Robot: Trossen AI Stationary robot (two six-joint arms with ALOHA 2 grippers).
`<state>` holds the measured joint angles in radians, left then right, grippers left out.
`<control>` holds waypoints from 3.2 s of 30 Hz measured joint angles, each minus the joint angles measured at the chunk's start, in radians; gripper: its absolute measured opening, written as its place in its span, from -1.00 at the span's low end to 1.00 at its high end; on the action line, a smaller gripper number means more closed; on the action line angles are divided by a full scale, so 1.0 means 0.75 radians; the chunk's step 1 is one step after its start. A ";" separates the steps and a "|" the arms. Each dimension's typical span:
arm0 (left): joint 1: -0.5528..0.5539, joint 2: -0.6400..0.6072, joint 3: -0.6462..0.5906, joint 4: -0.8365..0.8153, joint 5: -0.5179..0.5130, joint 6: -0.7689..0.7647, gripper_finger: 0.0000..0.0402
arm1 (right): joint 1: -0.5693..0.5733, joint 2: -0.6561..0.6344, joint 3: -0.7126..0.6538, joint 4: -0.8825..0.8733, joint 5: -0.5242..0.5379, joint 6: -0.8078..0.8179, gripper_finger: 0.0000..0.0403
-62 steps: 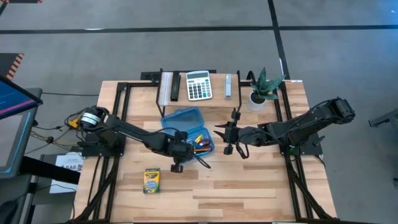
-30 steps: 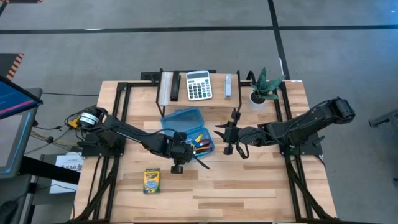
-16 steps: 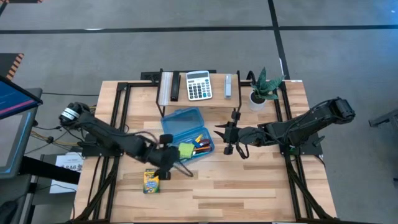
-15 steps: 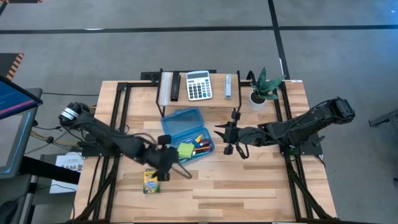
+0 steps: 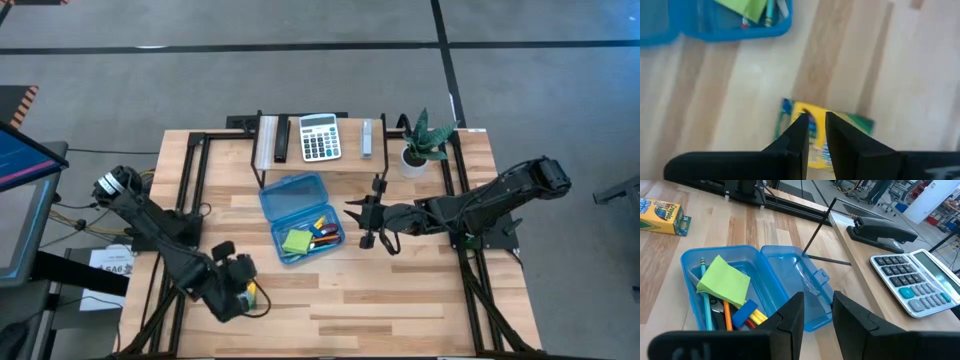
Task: Pack school essentials
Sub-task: Put the yellow crayon box into the supply box
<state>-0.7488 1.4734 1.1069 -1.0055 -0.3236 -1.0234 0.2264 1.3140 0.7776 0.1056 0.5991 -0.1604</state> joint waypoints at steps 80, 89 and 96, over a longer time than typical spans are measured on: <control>-0.034 0.288 -0.197 -0.013 0.322 -1.183 0.96 | 0.000 0.001 0.000 0.028 -0.001 -0.032 -0.41; -0.027 0.288 -0.197 0.098 0.327 -0.970 0.96 | 0.000 0.001 -0.001 0.029 -0.001 -0.015 -0.41; -0.027 0.287 -0.206 0.192 0.309 -0.899 0.96 | 0.000 0.001 -0.001 0.029 -0.001 0.003 -0.41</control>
<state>-0.7692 1.6889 0.9526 -0.8616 -0.0920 -1.6974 0.2264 1.3144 0.7773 0.1272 0.5983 -0.1580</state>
